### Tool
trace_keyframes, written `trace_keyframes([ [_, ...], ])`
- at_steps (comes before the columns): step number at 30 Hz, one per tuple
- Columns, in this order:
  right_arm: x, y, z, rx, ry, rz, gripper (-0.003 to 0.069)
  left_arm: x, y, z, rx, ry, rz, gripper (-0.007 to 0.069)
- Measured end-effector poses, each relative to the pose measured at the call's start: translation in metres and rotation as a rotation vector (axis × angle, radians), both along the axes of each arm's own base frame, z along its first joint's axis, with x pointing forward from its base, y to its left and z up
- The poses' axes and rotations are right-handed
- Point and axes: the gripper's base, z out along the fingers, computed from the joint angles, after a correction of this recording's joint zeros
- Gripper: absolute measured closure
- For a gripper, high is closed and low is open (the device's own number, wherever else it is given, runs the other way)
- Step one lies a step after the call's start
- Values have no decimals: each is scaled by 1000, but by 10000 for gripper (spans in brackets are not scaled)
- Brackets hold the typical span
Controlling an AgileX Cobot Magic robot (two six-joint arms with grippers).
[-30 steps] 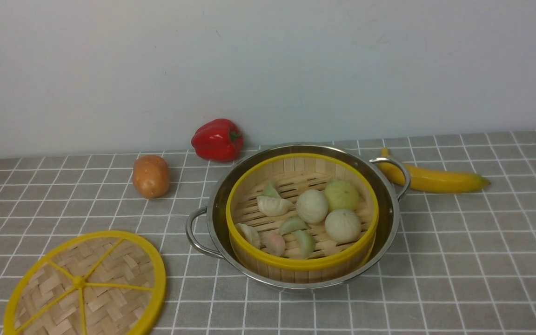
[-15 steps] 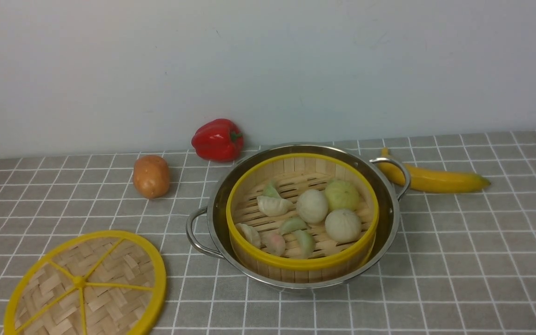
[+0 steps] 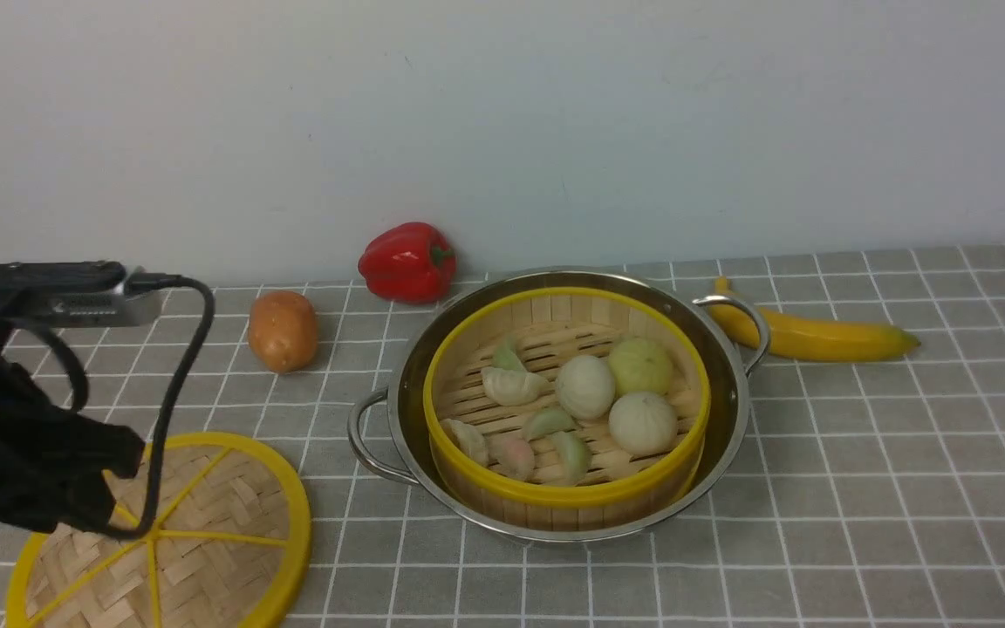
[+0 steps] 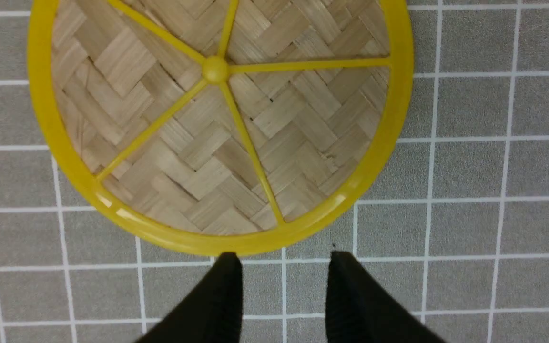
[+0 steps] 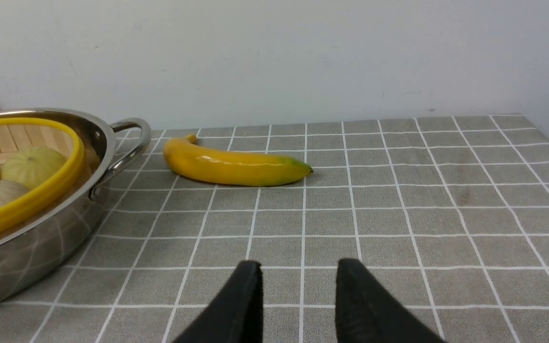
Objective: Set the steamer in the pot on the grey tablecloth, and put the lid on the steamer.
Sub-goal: 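Grasp the bamboo steamer lid lying on the table by its centre knob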
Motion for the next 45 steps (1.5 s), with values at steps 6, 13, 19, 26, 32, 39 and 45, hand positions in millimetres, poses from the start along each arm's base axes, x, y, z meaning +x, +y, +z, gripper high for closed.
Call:
trace_keyframes([
  [6, 0, 0, 0, 0, 0, 0, 419, 29, 2, -26, -1, 99, -2, 382],
  [13, 0, 0, 0, 0, 0, 0, 419, 45, 12, -58, 99, 184, -42, 382],
  [19, 0, 0, 0, 0, 0, 0, 419, 53, 13, -67, 107, 146, -64, 382],
  [26, 0, 0, 0, 0, 0, 0, 419, 65, 12, -90, 84, 151, -90, 382],
  [32, 0, 0, 0, 0, 0, 0, 419, 69, 12, -101, 81, 170, -90, 382],
  [39, 0, 0, 0, 0, 0, 0, 419, 71, 12, -106, 81, 172, -91, 382],
  [45, 0, 0, 0, 0, 0, 0, 419, 72, 13, -112, 85, 187, -96, 389],
])
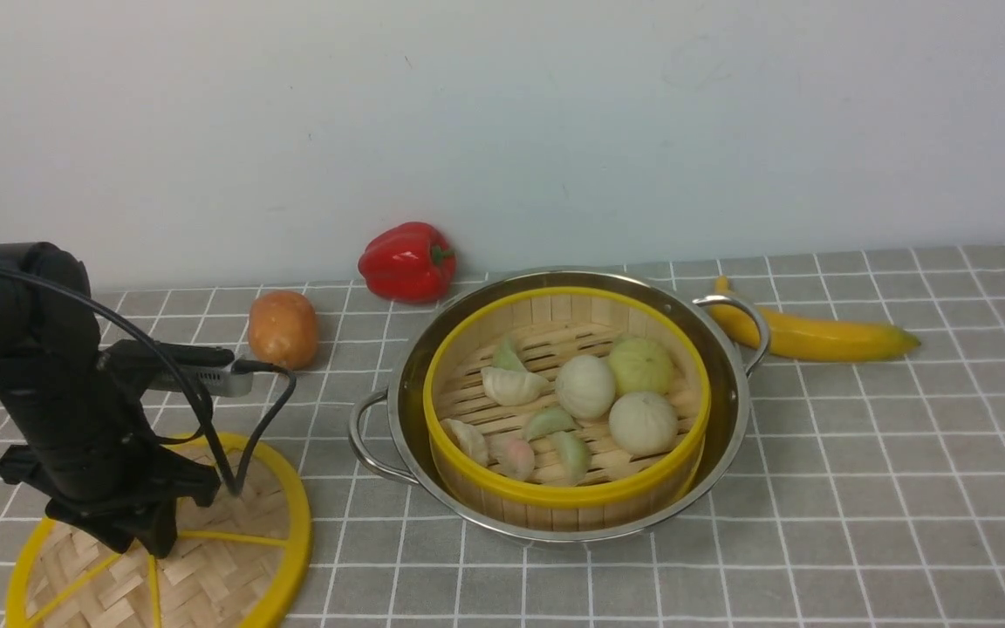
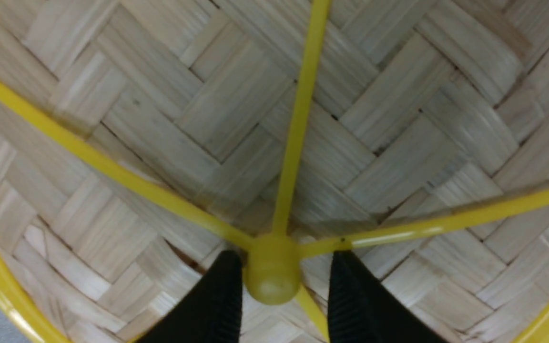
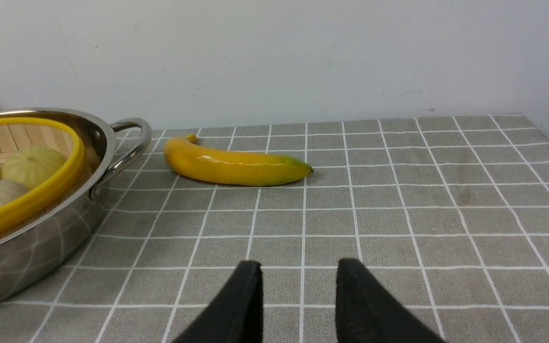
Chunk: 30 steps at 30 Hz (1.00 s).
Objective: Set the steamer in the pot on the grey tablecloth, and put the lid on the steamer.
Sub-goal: 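Grasp the bamboo steamer lid lying on the table by its centre knob, then place the yellow bamboo steamer lid onto the steamer in the pot with the left gripper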
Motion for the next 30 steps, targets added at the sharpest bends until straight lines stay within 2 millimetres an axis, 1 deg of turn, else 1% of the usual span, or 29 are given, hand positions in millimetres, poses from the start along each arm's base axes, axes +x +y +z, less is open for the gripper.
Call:
trace_keyframes([
  [2, 0, 0, 0, 0, 0, 0, 419, 0, 0, 0, 0, -5, 4, 411],
  [3, 0, 0, 0, 0, 0, 0, 419, 1, 0, 0, 1, -9, 4, 443],
  [4, 0, 0, 0, 0, 0, 0, 419, 1, 0, 0, 2, -9, 4, 449],
  [5, 0, 0, 0, 0, 0, 0, 419, 1, 0, 0, 4, -11, 6, 501],
  [6, 0, 0, 0, 0, 0, 0, 419, 1, 0, 0, 4, -11, 7, 508],
  [19, 0, 0, 0, 0, 0, 0, 419, 1, 1, 1, 8, -15, -11, 508],
  [22, 0, 0, 0, 0, 0, 0, 419, 0, 2, 10, 27, -40, -26, 508],
  [23, 0, 0, 0, 0, 0, 0, 419, -2, 3, 17, 37, -59, -32, 508],
  [24, 0, 0, 0, 0, 0, 0, 419, -2, 3, 18, 37, -61, -32, 508],
  [26, 0, 0, 0, 0, 0, 0, 419, -6, 3, 31, 45, -87, -34, 508],
  [28, 0, 0, 0, 0, 0, 0, 419, -8, 3, 36, 46, -97, -33, 508],
  [30, 0, 0, 0, 0, 0, 0, 419, -14, 3, 49, 48, -108, -31, 508],
])
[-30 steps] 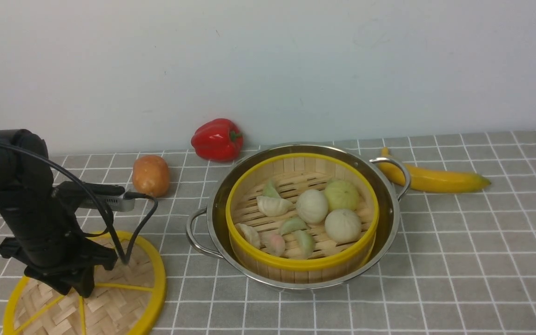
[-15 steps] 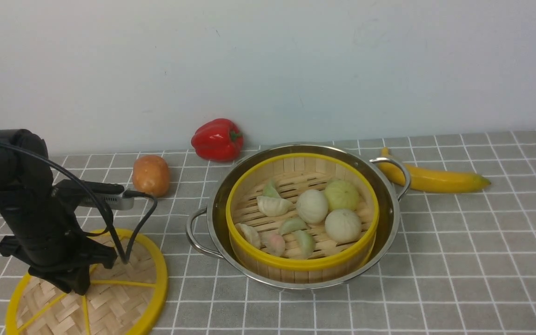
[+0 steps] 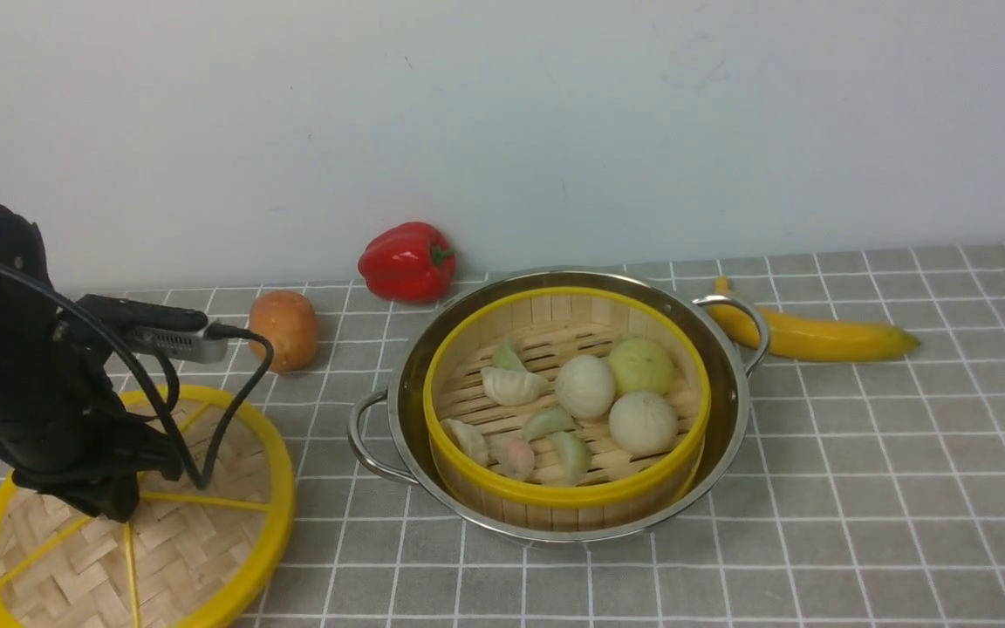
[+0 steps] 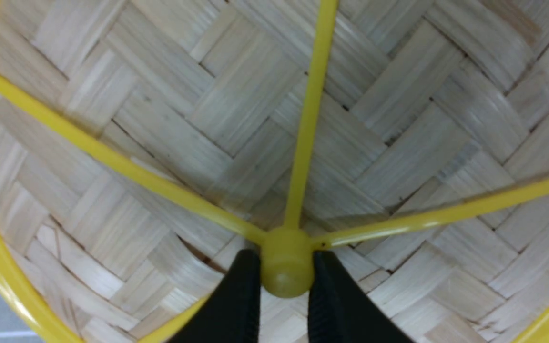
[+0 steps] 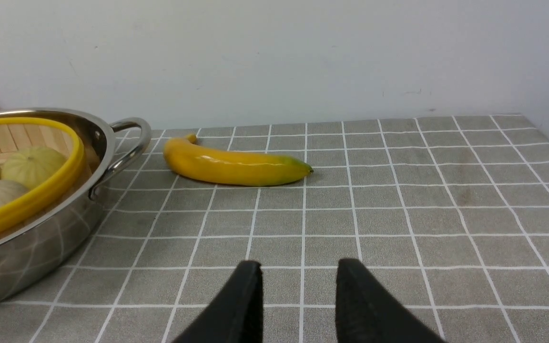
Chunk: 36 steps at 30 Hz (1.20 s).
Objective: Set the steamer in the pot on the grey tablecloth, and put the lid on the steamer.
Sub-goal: 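Place the yellow bamboo steamer lid onto the steamer in the pot with the left gripper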
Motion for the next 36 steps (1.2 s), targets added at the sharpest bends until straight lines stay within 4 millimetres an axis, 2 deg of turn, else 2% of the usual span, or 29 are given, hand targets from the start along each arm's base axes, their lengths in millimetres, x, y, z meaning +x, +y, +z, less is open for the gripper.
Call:
trace_keyframes([
  [4, 0, 0, 0, 0, 0, 0, 419, -7, -2, 21, -16, -18, -13, 508],
  [8, 0, 0, 0, 0, 0, 0, 419, -6, -6, 41, -56, -19, -19, 508],
  [13, 0, 0, 0, 0, 0, 0, 419, 13, -11, 89, -111, -155, -54, 508],
  [16, 0, 0, 0, 0, 0, 0, 419, 19, -12, 108, -122, -221, -65, 508],
  [17, 0, 0, 0, 0, 0, 0, 419, 24, -16, 123, -140, -274, -79, 508],
  [19, 0, 0, 0, 0, 0, 0, 419, 28, -21, 130, -151, -302, -99, 508],
  [23, 0, 0, 0, 0, 0, 0, 419, 40, -49, 134, -168, -313, -185, 508],
  [29, 0, 0, 0, 0, 0, 0, 419, 63, -117, 120, -190, -283, -394, 508],
  [30, 0, 0, 0, 0, 0, 0, 419, 65, -122, 119, -190, -283, -407, 508],
  [35, 0, 0, 0, 0, 0, 0, 419, 68, -177, 117, -97, -303, -634, 508],
  [36, 0, 0, 0, 0, 0, 0, 419, 68, -178, 117, -91, -304, -646, 508],
])
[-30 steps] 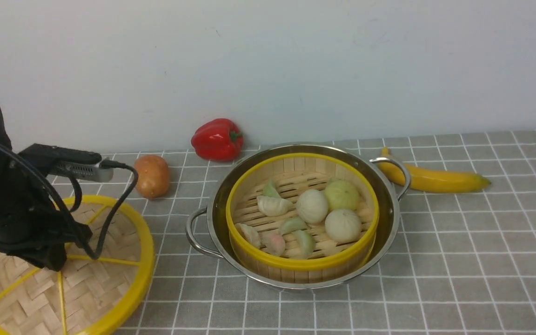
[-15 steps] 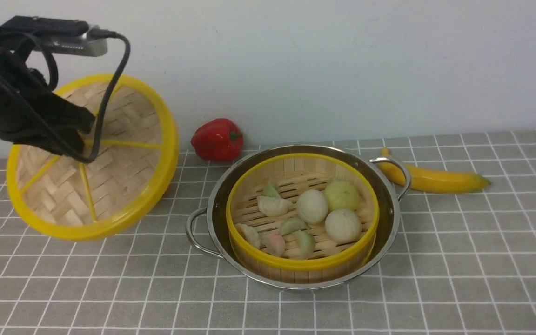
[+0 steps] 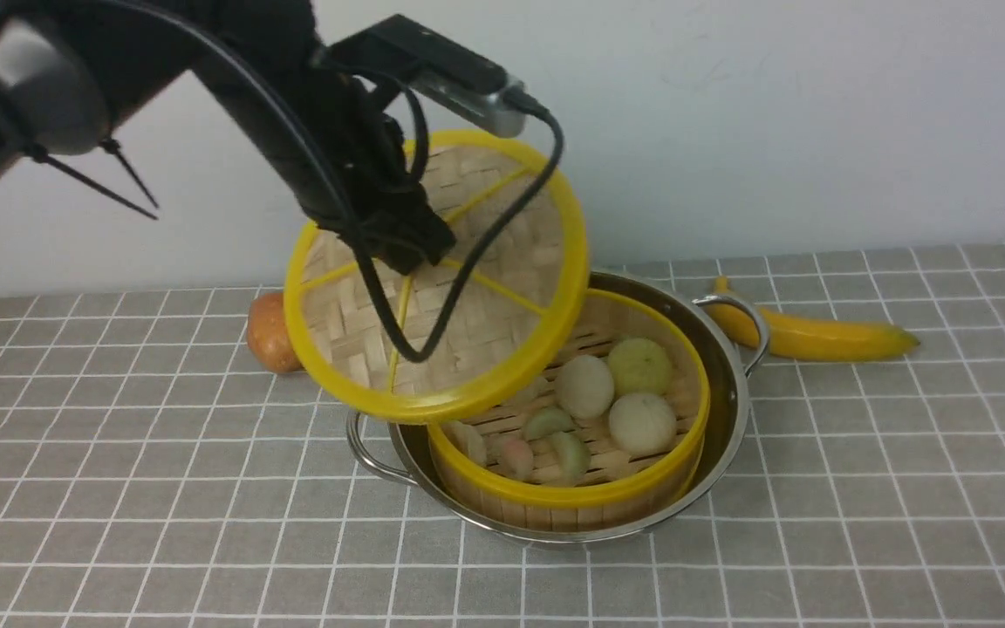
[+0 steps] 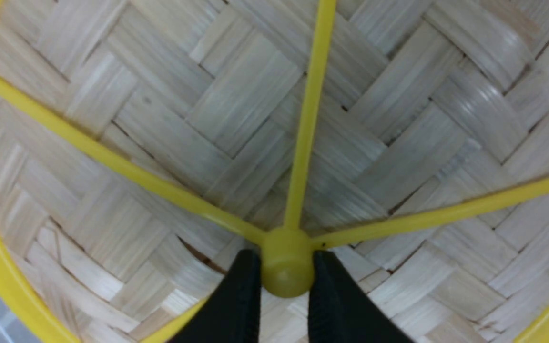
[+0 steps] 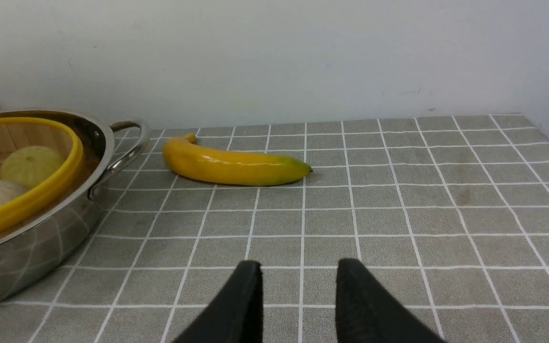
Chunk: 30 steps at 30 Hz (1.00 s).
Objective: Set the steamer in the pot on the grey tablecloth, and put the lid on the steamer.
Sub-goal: 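Place the yellow bamboo steamer lid onto the steamer in the pot with the left gripper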
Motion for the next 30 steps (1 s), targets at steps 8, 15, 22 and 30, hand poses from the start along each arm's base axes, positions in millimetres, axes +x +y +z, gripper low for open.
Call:
trace_keyframes([
  [8, 0, 0, 0, 0, 0, 0, 419, -19, -46, -2, 106, -48, -234, 508],
  [15, 0, 0, 0, 0, 0, 0, 419, -17, -59, -16, 137, -27, -303, 508],
  [22, 0, 0, 0, 0, 0, 0, 419, -12, -69, -34, 166, 5, -357, 508],
  [30, 0, 0, 0, 0, 0, 0, 419, -11, -82, -51, 183, 31, -394, 508],
])
